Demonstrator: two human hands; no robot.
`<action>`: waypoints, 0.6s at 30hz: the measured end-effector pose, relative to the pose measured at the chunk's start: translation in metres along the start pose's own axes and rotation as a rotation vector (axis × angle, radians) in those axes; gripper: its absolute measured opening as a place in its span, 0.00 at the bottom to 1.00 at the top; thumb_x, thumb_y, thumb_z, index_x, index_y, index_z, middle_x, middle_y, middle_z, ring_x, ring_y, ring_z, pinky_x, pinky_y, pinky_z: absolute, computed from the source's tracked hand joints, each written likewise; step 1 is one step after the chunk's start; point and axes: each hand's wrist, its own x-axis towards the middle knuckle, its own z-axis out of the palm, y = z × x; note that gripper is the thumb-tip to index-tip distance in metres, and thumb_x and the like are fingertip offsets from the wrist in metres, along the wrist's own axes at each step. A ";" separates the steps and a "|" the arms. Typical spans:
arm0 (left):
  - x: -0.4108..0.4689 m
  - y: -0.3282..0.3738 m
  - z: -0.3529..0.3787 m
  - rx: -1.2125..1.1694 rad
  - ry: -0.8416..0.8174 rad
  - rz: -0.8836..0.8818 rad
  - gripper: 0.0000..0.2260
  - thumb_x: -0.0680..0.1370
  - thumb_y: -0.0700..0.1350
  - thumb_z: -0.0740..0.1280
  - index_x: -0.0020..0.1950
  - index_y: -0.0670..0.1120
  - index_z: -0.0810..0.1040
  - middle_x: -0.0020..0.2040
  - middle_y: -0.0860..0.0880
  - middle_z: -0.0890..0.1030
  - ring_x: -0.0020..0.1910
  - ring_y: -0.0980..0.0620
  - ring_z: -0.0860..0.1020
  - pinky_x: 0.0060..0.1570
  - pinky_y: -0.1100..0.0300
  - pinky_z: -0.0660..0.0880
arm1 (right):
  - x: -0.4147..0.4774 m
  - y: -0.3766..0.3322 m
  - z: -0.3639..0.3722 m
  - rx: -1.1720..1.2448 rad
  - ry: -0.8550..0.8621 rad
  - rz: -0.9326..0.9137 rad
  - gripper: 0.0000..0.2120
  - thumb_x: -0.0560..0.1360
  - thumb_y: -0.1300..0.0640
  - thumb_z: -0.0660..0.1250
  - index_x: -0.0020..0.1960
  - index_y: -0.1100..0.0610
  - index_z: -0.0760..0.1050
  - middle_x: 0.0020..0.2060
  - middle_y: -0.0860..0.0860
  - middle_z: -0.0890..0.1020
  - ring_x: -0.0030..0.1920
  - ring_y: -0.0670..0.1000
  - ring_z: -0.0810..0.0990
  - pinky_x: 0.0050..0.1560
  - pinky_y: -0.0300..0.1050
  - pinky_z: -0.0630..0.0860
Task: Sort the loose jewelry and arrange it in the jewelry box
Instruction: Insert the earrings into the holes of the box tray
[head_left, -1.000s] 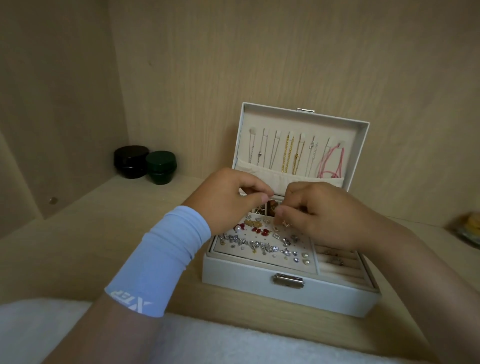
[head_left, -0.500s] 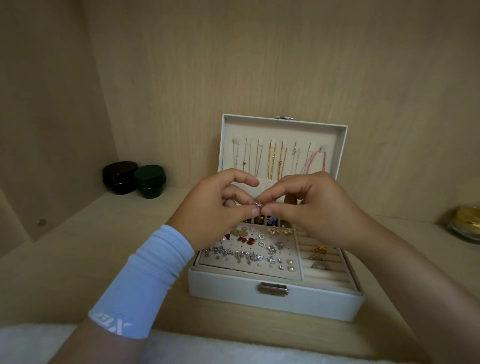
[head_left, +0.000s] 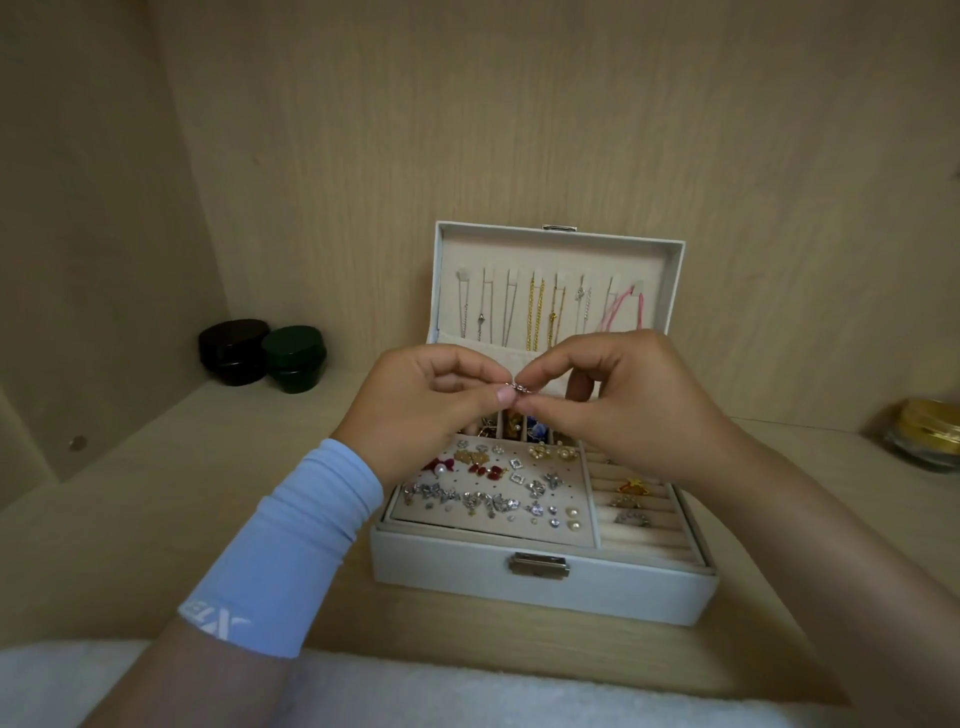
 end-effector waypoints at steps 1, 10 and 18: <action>0.000 0.000 0.000 0.010 -0.002 0.003 0.04 0.73 0.41 0.75 0.47 0.47 0.85 0.38 0.50 0.86 0.31 0.59 0.78 0.34 0.68 0.76 | 0.000 0.000 0.000 -0.002 -0.010 0.002 0.05 0.70 0.48 0.77 0.45 0.45 0.86 0.32 0.41 0.84 0.29 0.50 0.79 0.32 0.43 0.76; 0.001 -0.009 0.001 0.332 -0.113 0.116 0.06 0.76 0.44 0.72 0.47 0.56 0.85 0.41 0.60 0.83 0.37 0.54 0.79 0.44 0.60 0.78 | -0.012 0.011 -0.009 -0.157 -0.029 -0.017 0.03 0.71 0.52 0.77 0.43 0.45 0.86 0.37 0.37 0.84 0.33 0.47 0.79 0.37 0.42 0.77; -0.001 -0.015 0.014 0.650 -0.295 0.323 0.12 0.77 0.44 0.68 0.50 0.61 0.84 0.49 0.61 0.78 0.55 0.57 0.72 0.59 0.56 0.71 | -0.044 0.031 -0.015 -0.309 -0.099 -0.079 0.05 0.69 0.53 0.79 0.43 0.46 0.85 0.40 0.40 0.81 0.36 0.43 0.78 0.36 0.46 0.76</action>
